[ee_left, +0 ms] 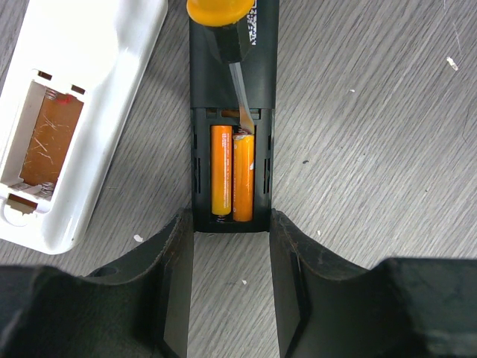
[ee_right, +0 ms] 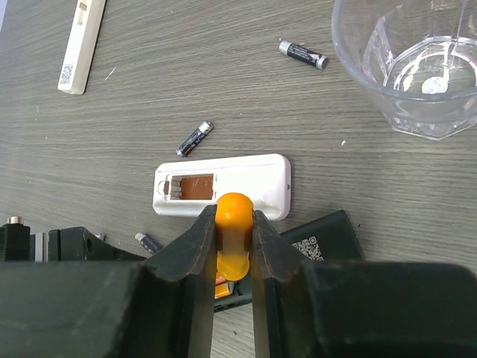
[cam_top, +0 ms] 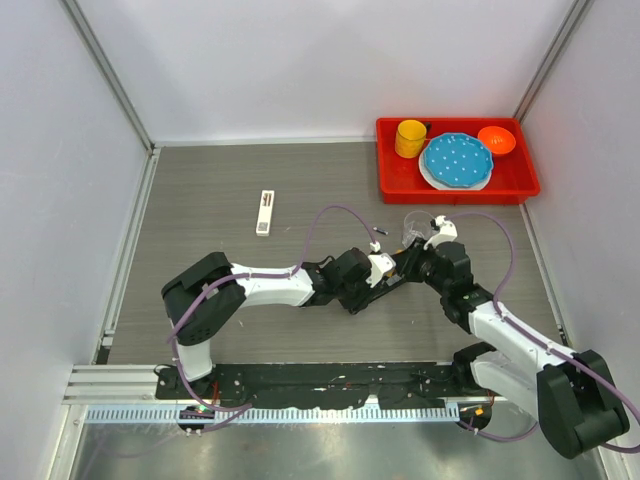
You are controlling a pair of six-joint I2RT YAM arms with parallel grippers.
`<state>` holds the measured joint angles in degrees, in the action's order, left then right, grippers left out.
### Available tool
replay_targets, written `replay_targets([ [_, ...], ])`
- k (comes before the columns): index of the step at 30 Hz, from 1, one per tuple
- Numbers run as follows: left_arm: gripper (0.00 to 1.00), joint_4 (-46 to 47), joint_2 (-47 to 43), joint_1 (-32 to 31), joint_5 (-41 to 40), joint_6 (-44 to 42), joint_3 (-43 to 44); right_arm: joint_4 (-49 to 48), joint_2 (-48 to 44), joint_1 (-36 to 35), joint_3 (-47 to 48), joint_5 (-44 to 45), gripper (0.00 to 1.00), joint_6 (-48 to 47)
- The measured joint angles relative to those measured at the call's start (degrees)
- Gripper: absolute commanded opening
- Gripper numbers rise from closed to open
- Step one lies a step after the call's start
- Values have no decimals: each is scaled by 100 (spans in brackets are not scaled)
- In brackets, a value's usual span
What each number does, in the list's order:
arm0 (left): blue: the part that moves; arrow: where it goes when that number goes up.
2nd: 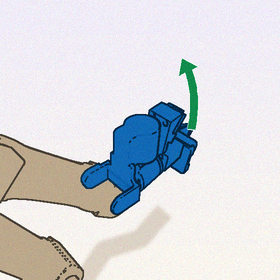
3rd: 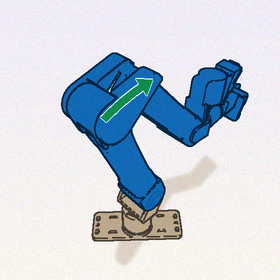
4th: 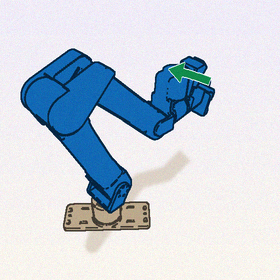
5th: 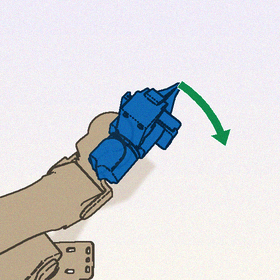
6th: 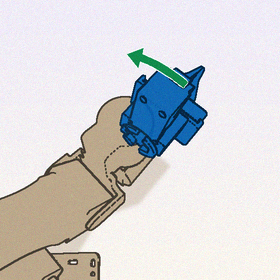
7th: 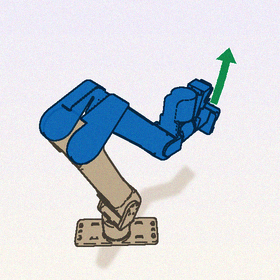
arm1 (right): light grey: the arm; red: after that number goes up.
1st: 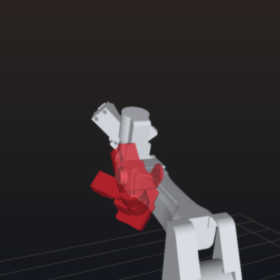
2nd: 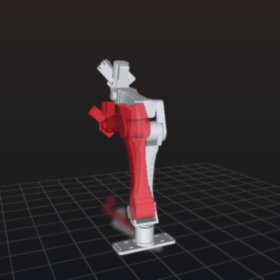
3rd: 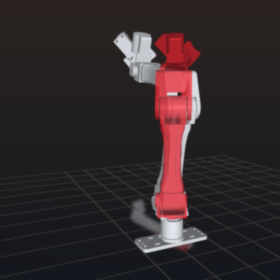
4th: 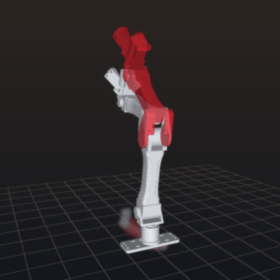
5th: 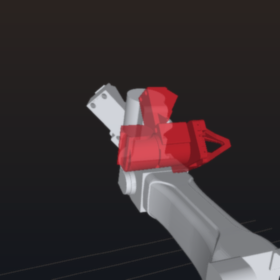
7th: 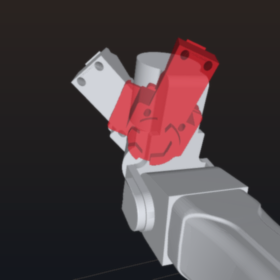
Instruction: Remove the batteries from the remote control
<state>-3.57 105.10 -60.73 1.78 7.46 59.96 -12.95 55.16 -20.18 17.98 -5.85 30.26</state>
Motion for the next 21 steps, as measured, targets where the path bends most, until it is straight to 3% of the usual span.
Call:
replay_targets([
  [21, 0, -142, 28, 2, 2, -2, 87, -251, 199, 39, -7, -247, 1, 245],
])
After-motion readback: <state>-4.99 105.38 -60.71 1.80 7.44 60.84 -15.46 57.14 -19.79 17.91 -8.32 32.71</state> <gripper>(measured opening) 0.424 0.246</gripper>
